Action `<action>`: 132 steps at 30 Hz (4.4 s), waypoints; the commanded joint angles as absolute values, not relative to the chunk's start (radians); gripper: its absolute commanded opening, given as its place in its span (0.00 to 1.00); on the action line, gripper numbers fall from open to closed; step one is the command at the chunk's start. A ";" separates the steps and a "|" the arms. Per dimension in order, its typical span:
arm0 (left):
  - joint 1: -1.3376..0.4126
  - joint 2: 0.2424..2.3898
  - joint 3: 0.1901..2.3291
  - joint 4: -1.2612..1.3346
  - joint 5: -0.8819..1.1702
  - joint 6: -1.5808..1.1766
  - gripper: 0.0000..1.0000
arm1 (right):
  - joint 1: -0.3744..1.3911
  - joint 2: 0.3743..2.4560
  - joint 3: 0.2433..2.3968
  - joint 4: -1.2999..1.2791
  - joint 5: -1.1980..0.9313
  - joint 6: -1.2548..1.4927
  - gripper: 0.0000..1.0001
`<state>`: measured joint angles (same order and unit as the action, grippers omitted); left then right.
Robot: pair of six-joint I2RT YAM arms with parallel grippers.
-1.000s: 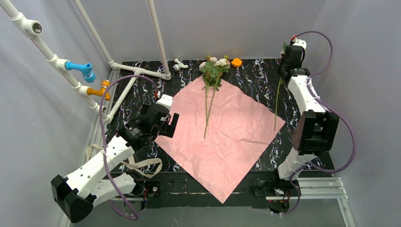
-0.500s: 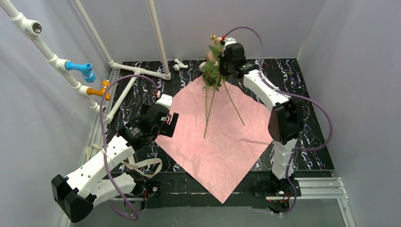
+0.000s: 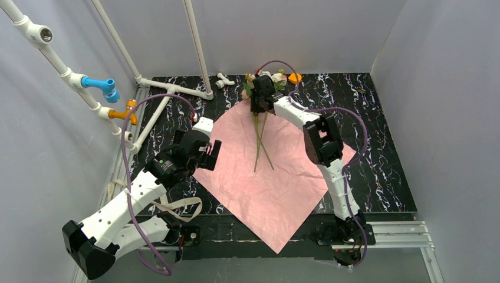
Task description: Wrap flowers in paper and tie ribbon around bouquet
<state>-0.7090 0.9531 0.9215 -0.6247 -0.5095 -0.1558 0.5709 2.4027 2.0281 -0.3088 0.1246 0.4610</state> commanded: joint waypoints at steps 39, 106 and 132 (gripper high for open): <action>-0.708 1.033 0.929 -0.627 -0.340 -0.170 0.98 | 0.577 1.549 1.172 -0.427 0.161 0.742 0.89; -0.720 1.043 1.030 -0.775 -0.199 -0.280 0.98 | 0.580 0.735 0.492 -0.652 -0.102 1.214 0.01; -1.450 0.666 0.566 -0.294 -0.233 0.567 0.98 | 0.578 0.661 0.541 -0.745 -0.099 1.430 0.01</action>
